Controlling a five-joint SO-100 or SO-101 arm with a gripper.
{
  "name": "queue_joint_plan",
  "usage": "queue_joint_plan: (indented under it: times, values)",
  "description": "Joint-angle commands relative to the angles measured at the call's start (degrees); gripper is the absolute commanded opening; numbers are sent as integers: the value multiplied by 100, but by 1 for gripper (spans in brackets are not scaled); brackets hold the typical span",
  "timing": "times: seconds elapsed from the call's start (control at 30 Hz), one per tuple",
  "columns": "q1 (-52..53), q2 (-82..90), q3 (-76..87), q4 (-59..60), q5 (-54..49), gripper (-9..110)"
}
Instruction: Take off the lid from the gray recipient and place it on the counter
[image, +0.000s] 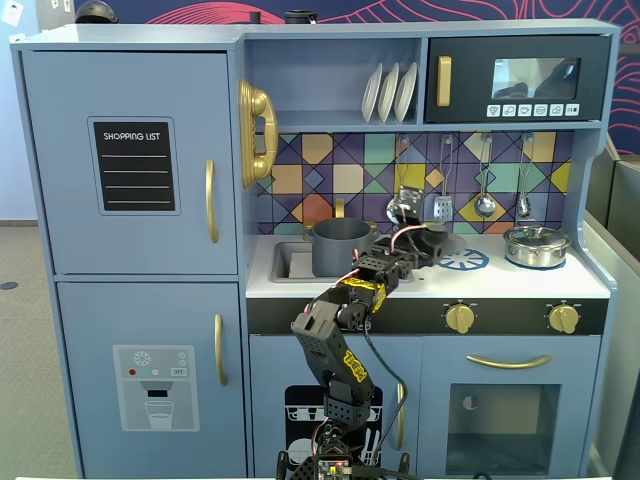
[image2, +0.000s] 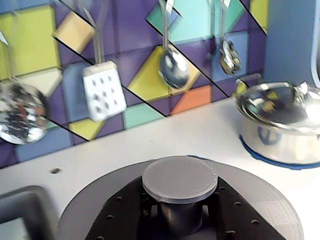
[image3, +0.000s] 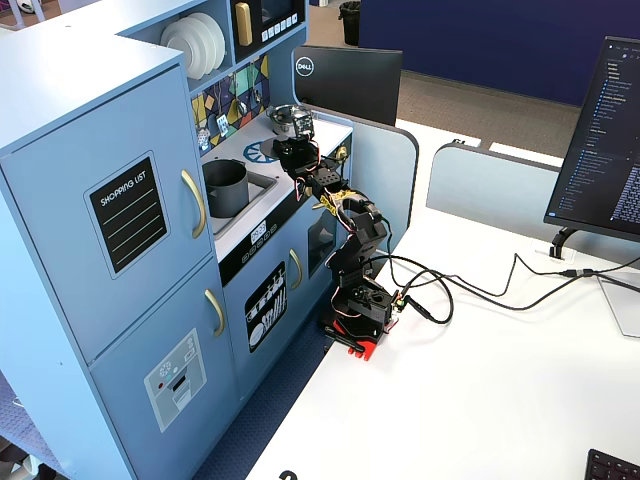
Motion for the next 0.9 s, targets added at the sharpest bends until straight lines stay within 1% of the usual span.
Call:
queue_joint_plan:
  times: [0.0,0.33,0.87]
  values:
    - [114,-272,-26,-571,0,0]
    - [141,-1116,-149,-949,-88,0]
    - [202,-1573,-185,-1143,-141,1]
